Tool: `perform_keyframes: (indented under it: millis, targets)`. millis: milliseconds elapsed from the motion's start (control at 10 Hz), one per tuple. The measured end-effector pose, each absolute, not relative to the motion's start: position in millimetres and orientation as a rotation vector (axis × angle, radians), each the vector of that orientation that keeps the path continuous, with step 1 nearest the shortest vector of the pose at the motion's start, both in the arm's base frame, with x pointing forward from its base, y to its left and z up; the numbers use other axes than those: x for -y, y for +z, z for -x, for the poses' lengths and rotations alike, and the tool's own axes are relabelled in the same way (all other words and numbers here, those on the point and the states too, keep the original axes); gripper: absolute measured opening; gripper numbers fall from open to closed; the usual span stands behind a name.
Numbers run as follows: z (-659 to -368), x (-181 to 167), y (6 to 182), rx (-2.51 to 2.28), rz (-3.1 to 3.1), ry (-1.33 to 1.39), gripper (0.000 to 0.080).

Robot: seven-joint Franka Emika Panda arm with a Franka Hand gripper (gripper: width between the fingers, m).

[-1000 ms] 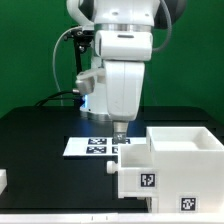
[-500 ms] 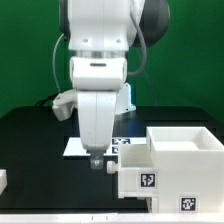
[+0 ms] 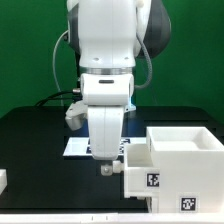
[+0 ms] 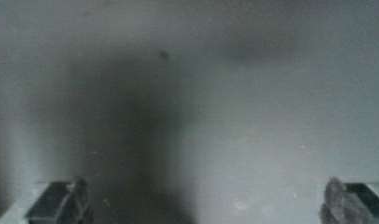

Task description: Assemble drawer

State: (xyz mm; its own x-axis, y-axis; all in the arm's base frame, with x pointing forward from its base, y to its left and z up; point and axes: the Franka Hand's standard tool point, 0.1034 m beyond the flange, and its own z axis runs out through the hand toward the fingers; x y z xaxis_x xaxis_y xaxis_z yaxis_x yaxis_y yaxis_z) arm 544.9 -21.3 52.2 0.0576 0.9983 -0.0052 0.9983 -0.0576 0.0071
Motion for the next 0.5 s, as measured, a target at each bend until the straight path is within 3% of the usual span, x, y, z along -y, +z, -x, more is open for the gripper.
perform_keyframes:
  millis: [500]
  targets:
    - [-551,-9,57.7,-2.143,-2.278,0.021,0.0649]
